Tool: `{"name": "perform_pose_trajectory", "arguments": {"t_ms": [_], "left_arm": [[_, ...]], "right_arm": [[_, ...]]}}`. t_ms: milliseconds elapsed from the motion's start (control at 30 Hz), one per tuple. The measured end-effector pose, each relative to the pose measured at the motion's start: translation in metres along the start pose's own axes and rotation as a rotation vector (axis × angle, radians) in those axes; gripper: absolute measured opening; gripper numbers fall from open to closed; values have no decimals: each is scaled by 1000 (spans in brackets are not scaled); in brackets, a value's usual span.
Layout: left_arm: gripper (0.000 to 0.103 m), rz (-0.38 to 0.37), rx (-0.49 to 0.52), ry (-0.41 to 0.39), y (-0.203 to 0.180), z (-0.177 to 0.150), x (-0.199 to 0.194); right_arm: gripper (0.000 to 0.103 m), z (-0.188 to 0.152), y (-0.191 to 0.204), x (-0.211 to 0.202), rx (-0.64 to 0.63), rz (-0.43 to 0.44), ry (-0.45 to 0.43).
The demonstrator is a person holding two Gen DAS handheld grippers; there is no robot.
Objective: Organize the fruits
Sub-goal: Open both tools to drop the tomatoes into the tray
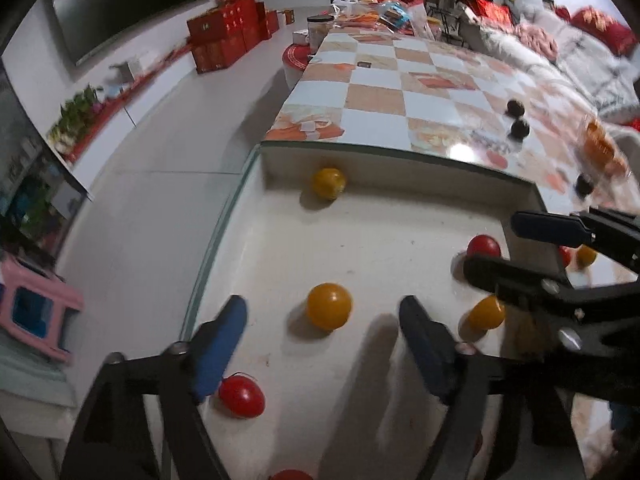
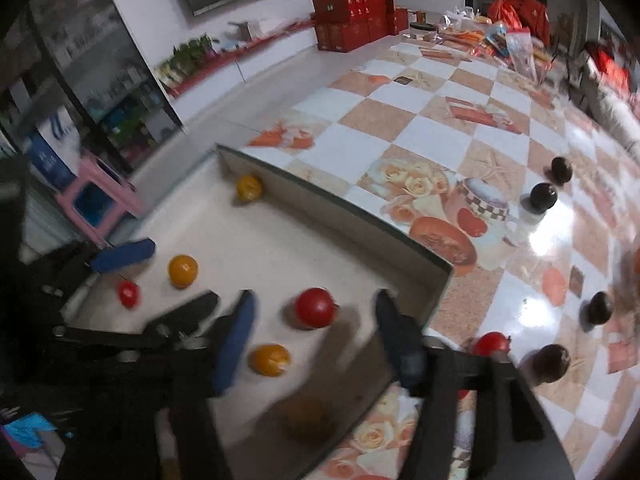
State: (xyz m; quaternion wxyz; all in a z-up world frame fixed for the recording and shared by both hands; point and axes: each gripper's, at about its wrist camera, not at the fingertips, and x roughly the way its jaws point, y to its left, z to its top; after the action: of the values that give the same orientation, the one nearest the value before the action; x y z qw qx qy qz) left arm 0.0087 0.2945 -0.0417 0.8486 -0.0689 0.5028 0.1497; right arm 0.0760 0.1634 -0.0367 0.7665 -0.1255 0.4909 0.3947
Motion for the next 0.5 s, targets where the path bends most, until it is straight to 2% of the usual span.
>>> {"name": "perform_pose_trajectory", "arguments": {"t_ms": [100,333,433,467,500], "left_arm": [[81,12,12,5,-2,-3,-3],[81,-20,52,0,-12,-22,-23],[81,-44,52,-9,-15,-29,-36],[86,-50,50,-11,-15,-31,-40],[103,-55,48,-14,-16,-35,-44]], "right_arm": [[79,1,4,-6,2,-9,-11],[83,-7,8,-28,17,-32,-12],[94,-16,10,-42,16,-50,-13],[99,-20,10,-45,18,-55,-8],[103,-25,10,-49,21,-58,0]]}}
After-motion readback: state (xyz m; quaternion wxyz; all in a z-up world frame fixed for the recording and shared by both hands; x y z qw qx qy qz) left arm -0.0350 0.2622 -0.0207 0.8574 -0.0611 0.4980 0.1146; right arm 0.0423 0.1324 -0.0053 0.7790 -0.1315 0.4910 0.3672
